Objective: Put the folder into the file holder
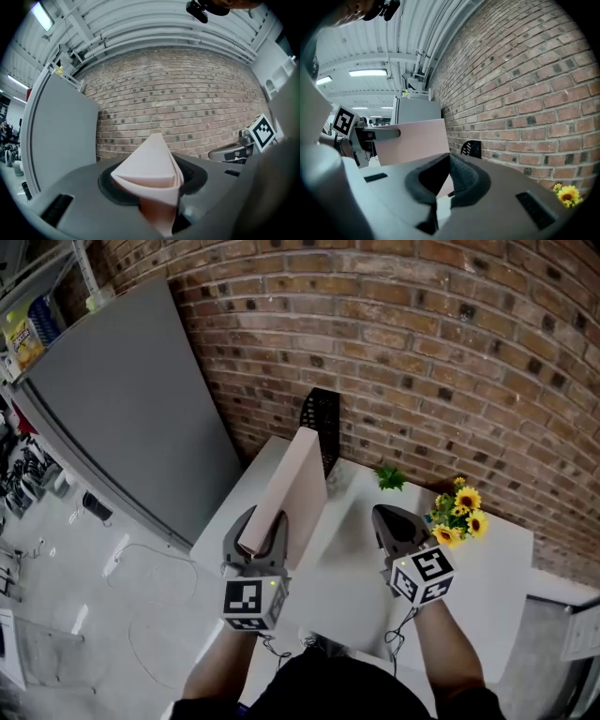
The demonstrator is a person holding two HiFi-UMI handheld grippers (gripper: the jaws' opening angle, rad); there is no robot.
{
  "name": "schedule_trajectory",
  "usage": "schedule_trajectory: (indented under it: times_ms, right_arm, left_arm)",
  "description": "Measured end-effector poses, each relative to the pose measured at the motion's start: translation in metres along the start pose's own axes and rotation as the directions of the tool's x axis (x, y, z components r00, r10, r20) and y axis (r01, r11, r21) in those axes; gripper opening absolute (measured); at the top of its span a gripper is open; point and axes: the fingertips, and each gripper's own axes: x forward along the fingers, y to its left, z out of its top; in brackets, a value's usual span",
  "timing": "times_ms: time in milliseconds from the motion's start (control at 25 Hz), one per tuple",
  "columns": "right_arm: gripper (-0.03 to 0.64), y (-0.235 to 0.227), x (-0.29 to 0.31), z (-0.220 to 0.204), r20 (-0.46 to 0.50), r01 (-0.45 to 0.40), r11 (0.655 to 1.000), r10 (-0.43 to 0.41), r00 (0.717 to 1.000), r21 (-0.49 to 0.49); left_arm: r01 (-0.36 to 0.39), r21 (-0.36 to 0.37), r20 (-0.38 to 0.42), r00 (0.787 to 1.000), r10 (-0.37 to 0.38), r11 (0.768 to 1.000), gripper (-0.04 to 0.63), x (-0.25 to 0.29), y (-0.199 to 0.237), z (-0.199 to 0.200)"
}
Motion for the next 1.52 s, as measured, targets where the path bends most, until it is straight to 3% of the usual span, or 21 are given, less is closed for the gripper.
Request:
schedule_trajectory:
  times_ms: [280,680,1520]
  right_arm:
    - [0.003,0.000,-0.026,0.003,0.022,-0.035,0.999,0.035,0.999,0.010]
    - [0.003,-0.009,-0.042,0.005,0.037,-0.031,0.999,0.030,0.999,0.031]
    - [0.003,-0.015,0.035,0.014,0.025,0.074,0.996,-0.075,0.997,0.049]
  left_arm:
    - [-0.062,0.025,0.015,0.998,0.062,0.998,0.175,-0.019,-0.012,0.014]
    - [-0.086,0.023,0.036,0.996,0.085,0.996,0.175,-0.019,-0.014,0.030]
    - [0.000,0.010,0.119,0.993,-0.001,1.000,0.175,0.066,0.059,0.046]
